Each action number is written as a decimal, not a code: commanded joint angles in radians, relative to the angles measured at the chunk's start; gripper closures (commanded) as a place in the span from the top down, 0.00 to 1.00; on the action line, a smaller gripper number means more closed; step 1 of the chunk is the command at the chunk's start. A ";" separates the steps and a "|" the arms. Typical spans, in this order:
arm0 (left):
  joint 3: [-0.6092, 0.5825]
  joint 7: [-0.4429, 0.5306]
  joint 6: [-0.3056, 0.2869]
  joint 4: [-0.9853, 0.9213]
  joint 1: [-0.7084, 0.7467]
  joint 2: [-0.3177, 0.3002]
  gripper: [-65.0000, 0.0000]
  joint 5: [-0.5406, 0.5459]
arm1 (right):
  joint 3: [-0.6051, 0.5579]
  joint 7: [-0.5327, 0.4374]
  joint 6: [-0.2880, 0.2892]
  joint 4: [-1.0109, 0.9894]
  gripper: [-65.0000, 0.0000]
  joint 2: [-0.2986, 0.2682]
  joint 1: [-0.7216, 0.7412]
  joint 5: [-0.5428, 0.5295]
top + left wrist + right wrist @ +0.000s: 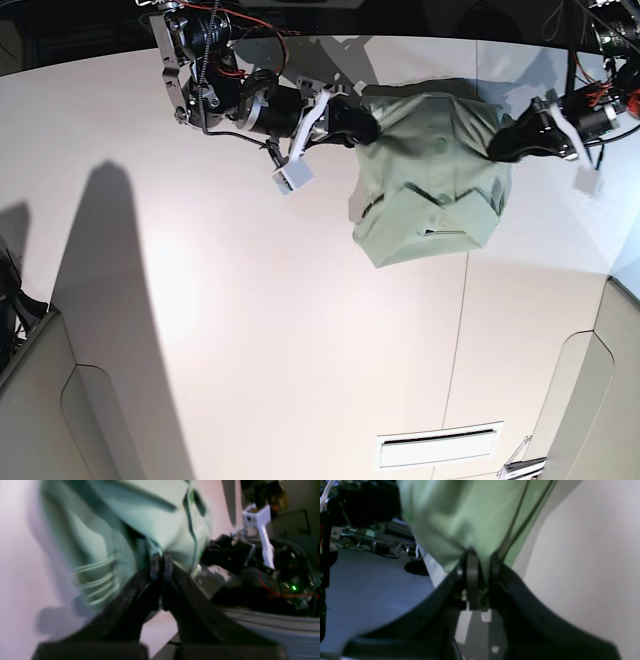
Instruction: Fold the T-shirt properly
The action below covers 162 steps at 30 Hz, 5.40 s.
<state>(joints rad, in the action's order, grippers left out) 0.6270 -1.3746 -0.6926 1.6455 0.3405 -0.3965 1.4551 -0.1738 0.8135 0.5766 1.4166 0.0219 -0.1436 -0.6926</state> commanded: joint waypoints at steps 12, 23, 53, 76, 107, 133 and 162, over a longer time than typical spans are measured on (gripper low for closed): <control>0.067 -0.022 -0.006 0.014 -0.003 -0.016 0.00 0.028 | 0.043 0.043 -0.012 0.008 0.00 -0.005 0.002 -0.017; 0.068 -0.022 -0.006 0.014 -0.003 -0.023 0.28 0.028 | 0.043 0.130 -0.010 0.172 0.35 -0.005 0.002 -0.065; 0.439 0.008 -0.006 0.014 -0.035 -0.083 0.00 0.028 | -0.412 -0.064 -0.035 -0.002 0.00 0.126 0.290 0.348; 0.439 0.009 -0.006 0.014 -0.035 -0.083 0.00 0.028 | -0.430 0.187 -0.034 -0.057 0.00 -0.338 0.312 0.311; 0.439 0.002 -0.006 0.014 -0.035 -0.083 0.00 0.028 | -0.430 0.260 -0.027 -0.024 0.00 -1.011 0.312 0.169; 0.439 0.002 -0.006 0.014 -0.035 -0.083 0.00 0.028 | 0.216 0.176 -0.106 0.358 0.00 -0.967 0.314 0.149; 0.408 -0.022 -0.006 0.333 0.901 -0.006 0.00 0.028 | 0.375 0.583 0.014 0.709 0.00 -0.968 -0.732 -0.128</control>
<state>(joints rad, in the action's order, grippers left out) 1.0241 -1.3991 -0.6933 1.9701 1.2270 -0.3904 1.4677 0.1921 1.3903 0.5877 2.1147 -0.9287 -0.8753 -0.8131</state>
